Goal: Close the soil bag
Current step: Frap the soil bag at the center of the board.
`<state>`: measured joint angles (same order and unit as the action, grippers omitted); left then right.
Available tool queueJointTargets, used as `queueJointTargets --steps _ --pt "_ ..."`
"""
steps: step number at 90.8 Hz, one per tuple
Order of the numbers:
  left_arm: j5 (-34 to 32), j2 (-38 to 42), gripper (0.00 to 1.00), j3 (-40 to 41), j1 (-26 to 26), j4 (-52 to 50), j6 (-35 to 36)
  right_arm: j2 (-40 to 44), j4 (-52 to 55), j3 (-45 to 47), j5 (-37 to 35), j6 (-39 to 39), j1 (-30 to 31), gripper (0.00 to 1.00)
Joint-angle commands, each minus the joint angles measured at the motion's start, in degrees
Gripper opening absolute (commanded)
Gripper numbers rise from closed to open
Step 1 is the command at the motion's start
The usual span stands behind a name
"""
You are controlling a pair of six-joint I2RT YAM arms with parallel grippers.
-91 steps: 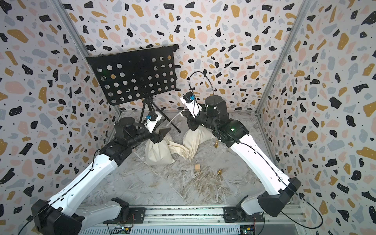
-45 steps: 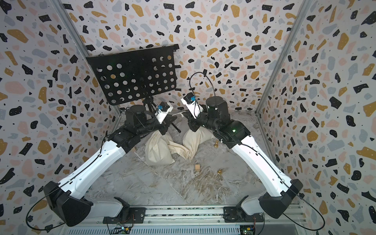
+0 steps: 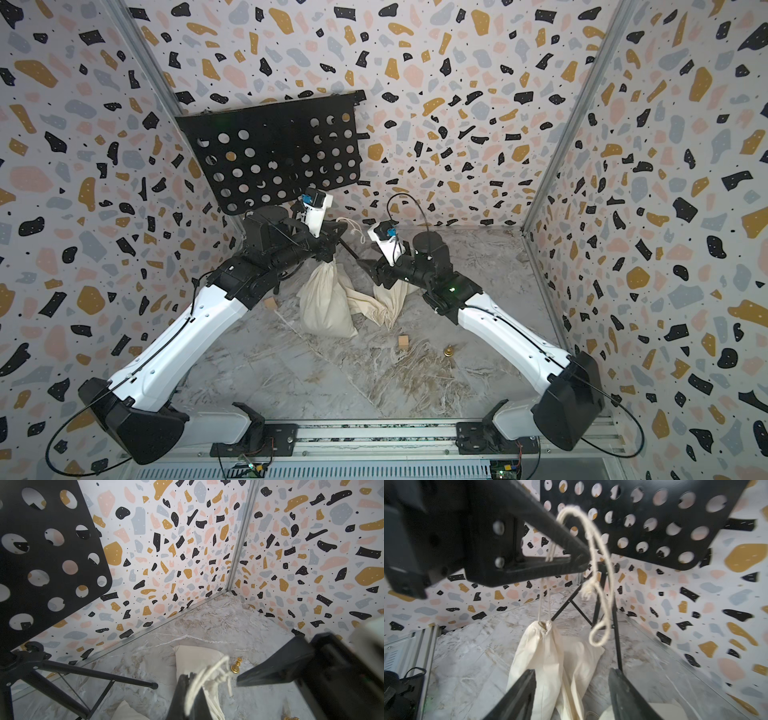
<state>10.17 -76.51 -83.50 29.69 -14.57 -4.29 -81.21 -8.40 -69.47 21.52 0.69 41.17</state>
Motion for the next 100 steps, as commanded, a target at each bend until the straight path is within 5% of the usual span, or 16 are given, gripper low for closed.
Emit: queueJointTargets --steps 1,40,59,69,100 --pt "1.84 1.99 0.00 -2.62 0.21 4.83 -4.14 -1.40 -12.58 -0.29 3.42 4.54 2.23 0.65" --pt "3.76 2.51 0.00 -2.09 0.18 6.58 -6.55 -11.52 -23.82 -5.65 2.29 10.61 3.13 0.50" --pt "3.62 2.84 0.00 -2.28 0.16 9.45 -8.75 -16.07 -24.81 -6.11 2.55 11.62 3.13 0.24" --pt "3.56 3.25 0.00 -3.51 0.17 11.81 -11.14 -18.66 -29.43 -1.18 0.63 13.50 3.13 0.16" --pt "5.14 1.21 0.00 -16.36 -0.23 11.11 -13.59 -30.83 -41.92 16.87 -6.18 11.08 3.13 0.14"
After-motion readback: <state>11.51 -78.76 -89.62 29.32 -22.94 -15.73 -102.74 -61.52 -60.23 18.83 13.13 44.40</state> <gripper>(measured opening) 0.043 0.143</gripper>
